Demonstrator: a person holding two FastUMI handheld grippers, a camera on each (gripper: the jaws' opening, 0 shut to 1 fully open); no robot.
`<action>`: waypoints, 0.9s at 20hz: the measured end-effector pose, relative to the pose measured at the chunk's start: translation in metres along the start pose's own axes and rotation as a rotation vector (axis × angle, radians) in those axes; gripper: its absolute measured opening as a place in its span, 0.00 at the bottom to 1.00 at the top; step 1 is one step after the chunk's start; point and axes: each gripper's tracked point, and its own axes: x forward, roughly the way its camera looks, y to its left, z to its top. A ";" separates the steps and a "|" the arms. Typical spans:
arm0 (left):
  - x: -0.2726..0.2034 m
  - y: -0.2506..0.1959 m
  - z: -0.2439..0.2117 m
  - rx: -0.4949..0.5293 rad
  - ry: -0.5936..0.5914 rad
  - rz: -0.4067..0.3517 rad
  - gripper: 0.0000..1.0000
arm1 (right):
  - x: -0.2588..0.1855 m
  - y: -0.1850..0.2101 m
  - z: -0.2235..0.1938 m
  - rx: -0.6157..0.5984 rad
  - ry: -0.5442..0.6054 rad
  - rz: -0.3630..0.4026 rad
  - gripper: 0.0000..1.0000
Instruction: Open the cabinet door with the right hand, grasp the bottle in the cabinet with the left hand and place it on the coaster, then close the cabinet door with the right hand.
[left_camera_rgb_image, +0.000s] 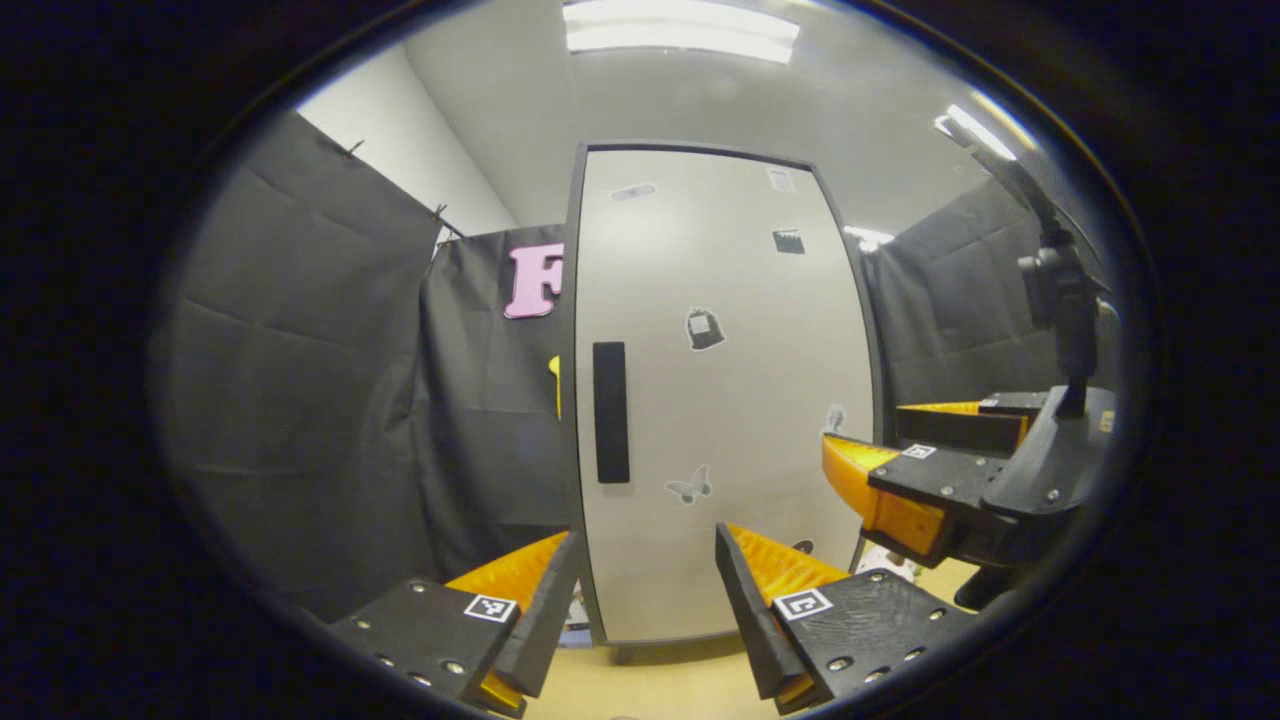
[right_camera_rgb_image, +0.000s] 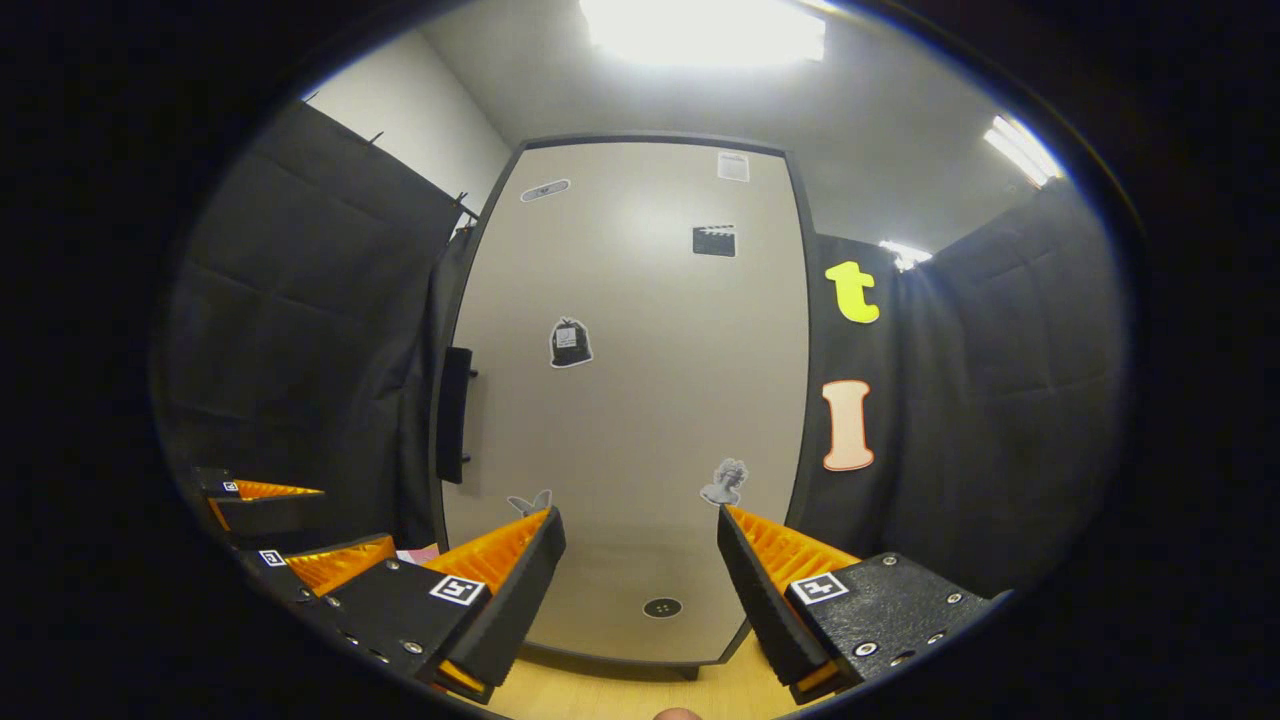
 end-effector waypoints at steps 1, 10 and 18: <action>-0.004 0.004 0.002 -0.003 -0.012 0.008 0.77 | 0.005 0.007 0.006 0.000 -0.016 0.025 0.95; -0.057 0.071 -0.008 0.049 0.017 0.173 0.82 | 0.055 0.089 0.032 0.000 -0.079 0.188 0.95; -0.093 0.122 -0.023 0.054 0.081 0.308 0.77 | 0.111 0.144 0.034 0.019 -0.075 0.234 0.94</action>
